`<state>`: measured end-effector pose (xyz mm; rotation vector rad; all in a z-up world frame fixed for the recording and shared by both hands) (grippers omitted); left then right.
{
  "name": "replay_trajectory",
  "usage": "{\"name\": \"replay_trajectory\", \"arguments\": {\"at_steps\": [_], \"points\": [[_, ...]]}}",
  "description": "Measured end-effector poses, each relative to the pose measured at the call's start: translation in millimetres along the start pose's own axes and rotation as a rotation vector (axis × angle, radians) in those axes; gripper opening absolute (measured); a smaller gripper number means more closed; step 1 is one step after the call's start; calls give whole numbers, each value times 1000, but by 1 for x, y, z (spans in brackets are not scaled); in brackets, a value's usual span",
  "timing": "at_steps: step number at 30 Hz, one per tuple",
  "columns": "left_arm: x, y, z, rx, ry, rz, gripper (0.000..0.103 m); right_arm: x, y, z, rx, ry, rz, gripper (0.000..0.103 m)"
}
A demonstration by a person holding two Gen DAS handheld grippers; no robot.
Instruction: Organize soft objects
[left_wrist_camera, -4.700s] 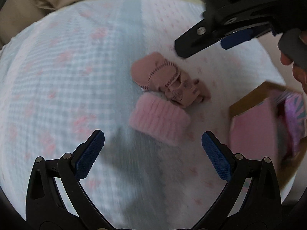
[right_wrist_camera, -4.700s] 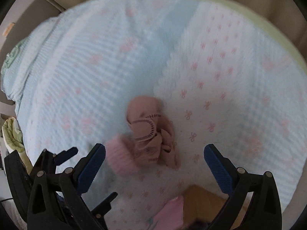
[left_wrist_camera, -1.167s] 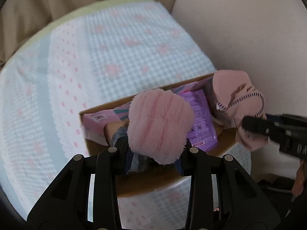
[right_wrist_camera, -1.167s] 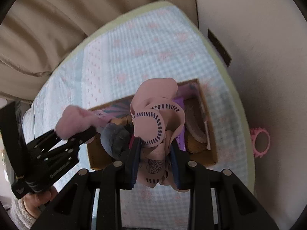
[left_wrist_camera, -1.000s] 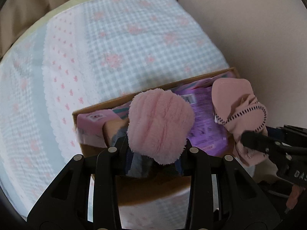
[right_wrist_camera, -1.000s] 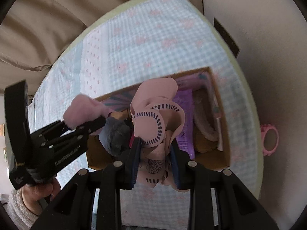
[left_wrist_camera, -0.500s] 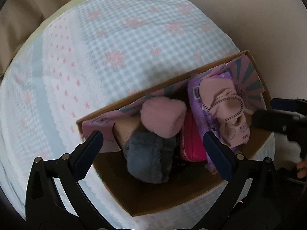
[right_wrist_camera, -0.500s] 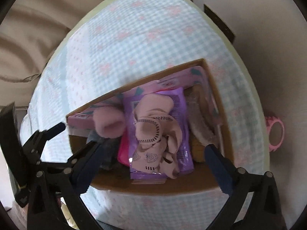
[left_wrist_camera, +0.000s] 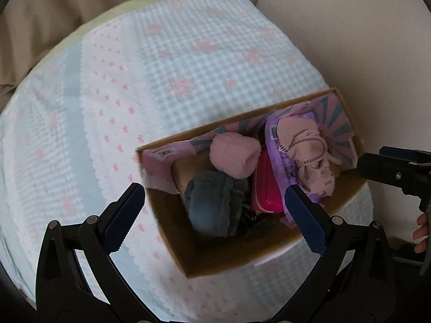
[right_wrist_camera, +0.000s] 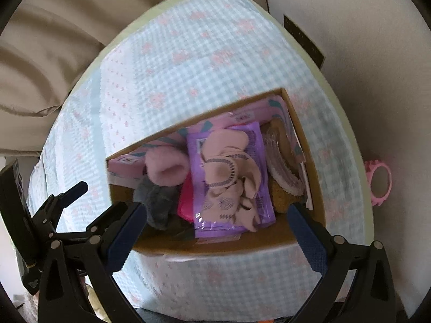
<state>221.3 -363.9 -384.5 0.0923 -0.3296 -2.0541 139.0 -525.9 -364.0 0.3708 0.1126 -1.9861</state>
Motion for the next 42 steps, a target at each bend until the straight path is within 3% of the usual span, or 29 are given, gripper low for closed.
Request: {"name": "replay_trajectory", "arguments": {"at_steps": [12, 20, 23, 31, 35, 42], "points": [[-63, -24, 164, 277, 26, 137, 103, -102, -9, 117, 269, -89, 219, 103], [-127, -68, 277, 483, 133, 265, 103, -195, -40, 187, 480, -111, 392, 103], [-147, -87, 308, 543, 138, 303, 103, -220, -54, 202, 535, -104, 422, 103], [-183, -128, 351, 632, 182, 351, 103, -256, -93, 209, 608, -90, 459, 103], [-184, -139, 357, 659, 211, 323, 103, -265, -106, 214, 646, -118, 462, 103], [-182, -150, 364, 687, 195, 312, 103, -269, -120, 225, 700, -166, 448, 103]]}}
Point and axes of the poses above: each gripper's, at about its wrist camera, not at the fingertips, and z roughly against the way its jaws point, x to its right, y to its top, the point moved 6 cm from there along -z, roughly the way its jaws point, and after that the axes turned 2 degrees about z, right-handed, at the moved point
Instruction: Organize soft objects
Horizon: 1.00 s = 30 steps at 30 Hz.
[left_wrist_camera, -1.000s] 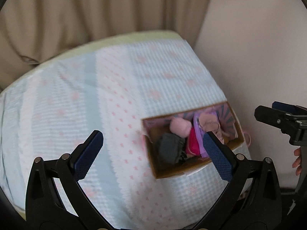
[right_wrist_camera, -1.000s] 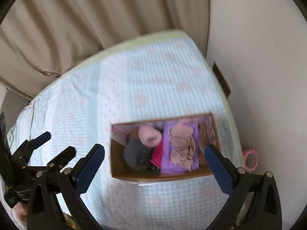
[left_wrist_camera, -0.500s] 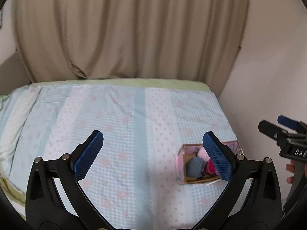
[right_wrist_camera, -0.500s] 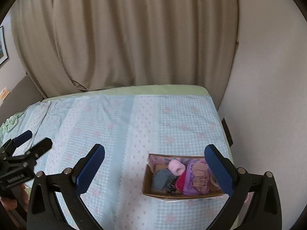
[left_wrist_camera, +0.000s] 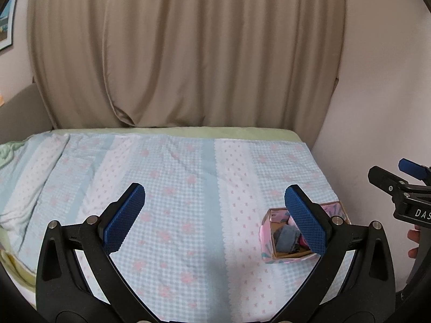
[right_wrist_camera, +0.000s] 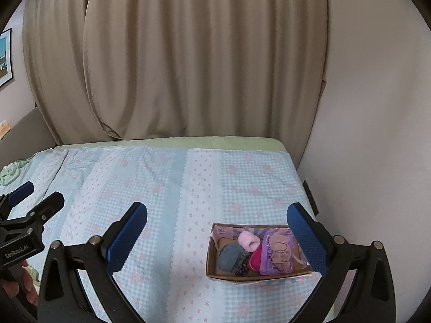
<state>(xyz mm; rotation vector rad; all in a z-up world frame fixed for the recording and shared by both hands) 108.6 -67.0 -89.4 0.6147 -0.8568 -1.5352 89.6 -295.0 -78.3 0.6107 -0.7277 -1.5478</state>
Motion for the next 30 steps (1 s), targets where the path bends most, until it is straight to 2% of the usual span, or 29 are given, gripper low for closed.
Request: {"name": "replay_trajectory", "arguments": {"at_steps": [11, 30], "points": [[5, 2, 4, 24, -1, -26, 103, 0, -2, 2, 10, -19, -19, 103], [7, 4, 10, 64, 24, -21, 103, 1, 3, 8, 42, -1, -14, 103]]}}
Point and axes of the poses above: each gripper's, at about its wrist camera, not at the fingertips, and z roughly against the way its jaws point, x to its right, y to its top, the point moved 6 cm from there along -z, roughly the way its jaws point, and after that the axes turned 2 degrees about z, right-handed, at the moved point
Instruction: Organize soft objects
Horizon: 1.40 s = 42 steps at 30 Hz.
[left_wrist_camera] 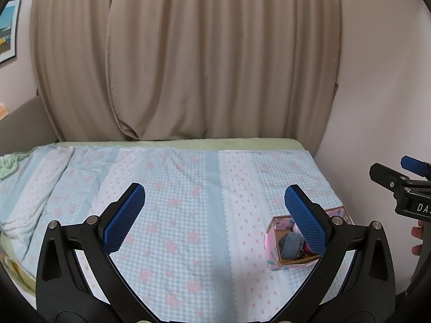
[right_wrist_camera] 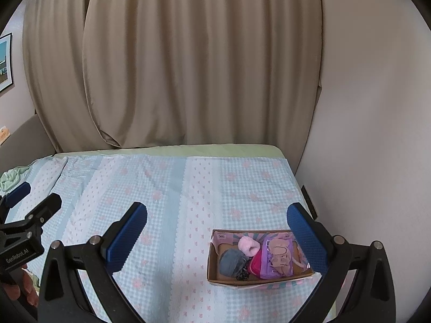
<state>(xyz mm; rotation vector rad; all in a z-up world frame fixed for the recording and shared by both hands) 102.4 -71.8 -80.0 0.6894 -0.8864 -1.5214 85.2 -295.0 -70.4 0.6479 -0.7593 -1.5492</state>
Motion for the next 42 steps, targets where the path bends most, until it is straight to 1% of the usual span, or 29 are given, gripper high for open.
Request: {"name": "replay_trajectory", "arguments": {"at_steps": [12, 22, 42], "points": [[-3, 1, 9, 18, -12, 15, 103, -1, 3, 5, 18, 11, 5, 103], [-5, 1, 12, 17, -19, 18, 103, -1, 3, 5, 24, 16, 9, 103], [-6, 0, 11, 19, -3, 10, 103, -1, 7, 4, 31, 17, 16, 103]]}}
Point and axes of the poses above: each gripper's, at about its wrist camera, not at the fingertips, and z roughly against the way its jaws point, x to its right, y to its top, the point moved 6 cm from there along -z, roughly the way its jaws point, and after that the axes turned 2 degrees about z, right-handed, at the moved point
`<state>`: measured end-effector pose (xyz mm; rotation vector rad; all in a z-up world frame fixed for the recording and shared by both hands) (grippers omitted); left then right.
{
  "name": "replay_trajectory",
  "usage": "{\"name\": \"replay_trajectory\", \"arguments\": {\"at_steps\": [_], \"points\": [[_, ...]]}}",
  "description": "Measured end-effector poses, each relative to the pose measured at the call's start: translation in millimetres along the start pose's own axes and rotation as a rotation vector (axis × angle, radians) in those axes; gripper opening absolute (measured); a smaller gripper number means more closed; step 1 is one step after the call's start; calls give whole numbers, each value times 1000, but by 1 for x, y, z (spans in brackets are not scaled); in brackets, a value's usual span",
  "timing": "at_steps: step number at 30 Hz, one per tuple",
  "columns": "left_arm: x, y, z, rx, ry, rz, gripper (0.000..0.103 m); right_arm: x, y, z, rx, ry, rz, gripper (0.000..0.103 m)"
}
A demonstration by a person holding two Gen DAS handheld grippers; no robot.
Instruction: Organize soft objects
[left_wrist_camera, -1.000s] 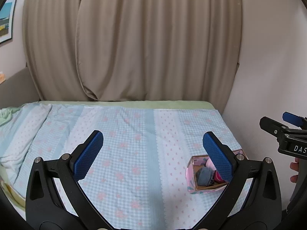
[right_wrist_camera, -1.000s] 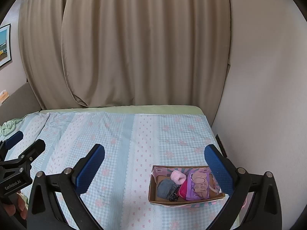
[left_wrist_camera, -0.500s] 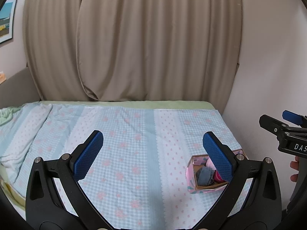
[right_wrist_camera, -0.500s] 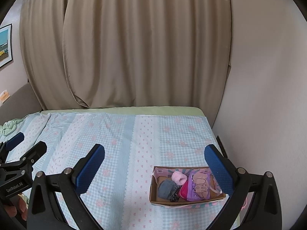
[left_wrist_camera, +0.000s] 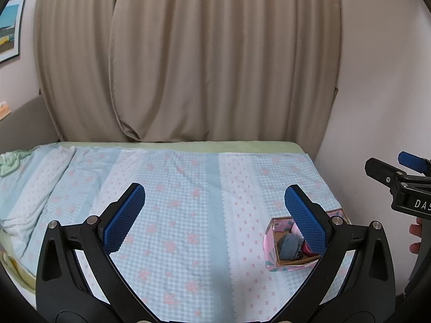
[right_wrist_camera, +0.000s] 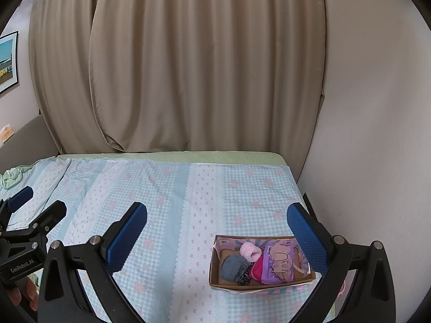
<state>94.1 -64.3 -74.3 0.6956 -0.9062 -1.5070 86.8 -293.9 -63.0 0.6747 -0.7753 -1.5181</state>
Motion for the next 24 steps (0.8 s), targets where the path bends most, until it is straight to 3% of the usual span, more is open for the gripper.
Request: {"name": "replay_trajectory", "arguments": {"at_steps": [10, 24], "points": [[-1, 0, 5, 38, -6, 11, 103, 0, 1, -1, 6, 7, 2, 103], [-23, -6, -12, -25, 23, 13, 103, -18, 5, -25, -20, 40, 14, 103]]}}
Point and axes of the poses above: each gripper's, at about its wrist camera, not at the fingertips, and z roughly against the way its jaws point, x to its right, y to its top, the point moved 6 cm from there along -z, roughly the way its jaws point, and after that the axes turned 2 degrees about z, right-handed, at the moved point
